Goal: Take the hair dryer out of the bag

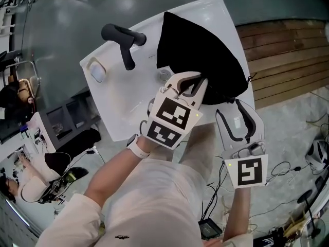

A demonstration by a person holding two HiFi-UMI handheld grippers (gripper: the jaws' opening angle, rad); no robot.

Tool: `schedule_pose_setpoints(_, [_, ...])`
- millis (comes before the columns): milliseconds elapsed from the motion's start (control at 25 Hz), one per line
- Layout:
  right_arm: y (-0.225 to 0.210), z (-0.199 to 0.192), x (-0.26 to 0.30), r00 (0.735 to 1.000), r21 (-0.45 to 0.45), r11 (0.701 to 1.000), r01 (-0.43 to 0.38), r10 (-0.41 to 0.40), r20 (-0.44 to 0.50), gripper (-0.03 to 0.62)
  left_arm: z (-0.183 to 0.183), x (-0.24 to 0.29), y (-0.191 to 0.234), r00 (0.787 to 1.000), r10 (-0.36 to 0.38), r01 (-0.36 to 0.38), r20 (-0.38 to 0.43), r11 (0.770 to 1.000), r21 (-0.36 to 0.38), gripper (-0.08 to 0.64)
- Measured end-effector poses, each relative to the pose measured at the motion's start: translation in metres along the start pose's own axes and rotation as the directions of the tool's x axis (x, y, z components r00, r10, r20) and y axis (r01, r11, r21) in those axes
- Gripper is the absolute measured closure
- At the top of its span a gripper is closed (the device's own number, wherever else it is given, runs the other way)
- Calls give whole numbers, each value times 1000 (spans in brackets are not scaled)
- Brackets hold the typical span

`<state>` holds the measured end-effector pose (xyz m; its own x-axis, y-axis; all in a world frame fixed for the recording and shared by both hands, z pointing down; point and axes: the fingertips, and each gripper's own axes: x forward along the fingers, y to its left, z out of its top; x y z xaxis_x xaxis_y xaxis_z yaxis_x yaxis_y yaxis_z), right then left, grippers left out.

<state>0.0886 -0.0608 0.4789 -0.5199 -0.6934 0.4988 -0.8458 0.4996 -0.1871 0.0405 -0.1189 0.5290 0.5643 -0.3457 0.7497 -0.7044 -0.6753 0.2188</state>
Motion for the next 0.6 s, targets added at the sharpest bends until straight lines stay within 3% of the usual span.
schedule_pose_setpoints(280, [4,-9,25,994,-104,994,-35,24,-106,328,-1,0,14,1000,-5,5,-6,1000,3,541])
schedule_pose_setpoints(600, [13,-21,56,976,-253,965,-74,18,-217,308,-6,0,30,999,-24,24,-25,1000,15,541])
